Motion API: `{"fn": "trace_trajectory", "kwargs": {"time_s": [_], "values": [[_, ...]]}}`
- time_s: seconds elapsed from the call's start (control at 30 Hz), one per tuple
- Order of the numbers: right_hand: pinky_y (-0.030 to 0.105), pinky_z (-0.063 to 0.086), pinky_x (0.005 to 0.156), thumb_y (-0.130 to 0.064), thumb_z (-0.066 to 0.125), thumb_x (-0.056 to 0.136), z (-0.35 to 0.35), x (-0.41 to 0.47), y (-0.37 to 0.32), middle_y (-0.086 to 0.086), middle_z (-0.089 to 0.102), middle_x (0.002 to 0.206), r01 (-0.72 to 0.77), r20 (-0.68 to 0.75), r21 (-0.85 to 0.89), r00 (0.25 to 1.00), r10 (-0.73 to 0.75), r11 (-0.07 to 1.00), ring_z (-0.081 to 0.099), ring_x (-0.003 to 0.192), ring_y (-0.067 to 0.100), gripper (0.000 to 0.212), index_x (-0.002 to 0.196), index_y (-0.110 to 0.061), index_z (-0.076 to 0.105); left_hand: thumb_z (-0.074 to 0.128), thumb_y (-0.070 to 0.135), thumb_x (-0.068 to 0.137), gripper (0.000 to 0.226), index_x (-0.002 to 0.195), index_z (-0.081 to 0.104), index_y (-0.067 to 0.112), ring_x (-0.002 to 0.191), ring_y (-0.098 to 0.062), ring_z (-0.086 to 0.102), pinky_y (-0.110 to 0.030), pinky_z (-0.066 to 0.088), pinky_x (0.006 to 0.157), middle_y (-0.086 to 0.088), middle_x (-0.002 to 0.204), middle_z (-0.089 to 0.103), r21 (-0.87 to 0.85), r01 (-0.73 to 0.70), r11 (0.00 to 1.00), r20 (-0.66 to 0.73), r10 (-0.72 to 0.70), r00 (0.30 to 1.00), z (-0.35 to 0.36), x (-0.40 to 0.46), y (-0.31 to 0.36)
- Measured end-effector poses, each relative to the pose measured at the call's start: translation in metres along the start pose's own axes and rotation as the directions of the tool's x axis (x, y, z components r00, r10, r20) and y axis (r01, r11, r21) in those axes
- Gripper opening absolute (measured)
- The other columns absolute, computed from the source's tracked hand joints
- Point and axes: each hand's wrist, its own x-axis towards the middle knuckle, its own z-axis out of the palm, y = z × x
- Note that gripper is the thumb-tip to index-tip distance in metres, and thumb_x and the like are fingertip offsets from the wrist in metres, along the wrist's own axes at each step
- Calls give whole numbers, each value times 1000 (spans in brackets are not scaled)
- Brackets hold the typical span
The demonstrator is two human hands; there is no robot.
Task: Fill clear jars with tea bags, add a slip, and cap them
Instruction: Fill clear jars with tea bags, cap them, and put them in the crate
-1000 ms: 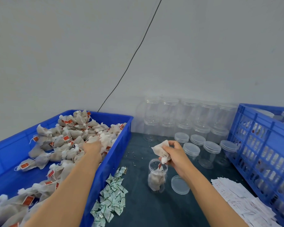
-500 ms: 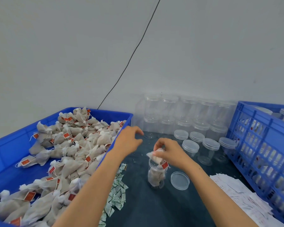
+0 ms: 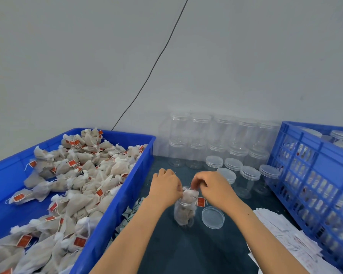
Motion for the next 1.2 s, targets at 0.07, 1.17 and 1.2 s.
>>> {"fn": "trace_trajectory", "kwargs": {"time_s": [0.07,1.17,1.2], "values": [[34,51,77,2,43,76,-1,-3,-1,-7,71,83,11,127,-37,992,-7,999,62,84,11,42,77,-28,73,49,22,97,30,122,66,20,132,-27,35,-39,31,107,-7,142,45,56,-39,998,133,31,991,-7,3,2],[33,49,84,-1,43,81,3,4,-10,4,68,117,64,390,-258,920,43,964,62,105,25,47,110,-24,72,36,-6,87,51,89,67,35,113,-14,56,-35,47,94,5,128,59,-475,29,880,-32,-50,998,11,-14,-28],[32,49,87,1,42,79,2,4,-7,0,69,115,57,359,-215,933,25,975,62,105,21,48,106,-25,73,36,-7,88,51,90,66,34,109,-13,57,-37,48,92,5,125,60,-498,51,866,-75,-101,992,15,-19,-34]]}}
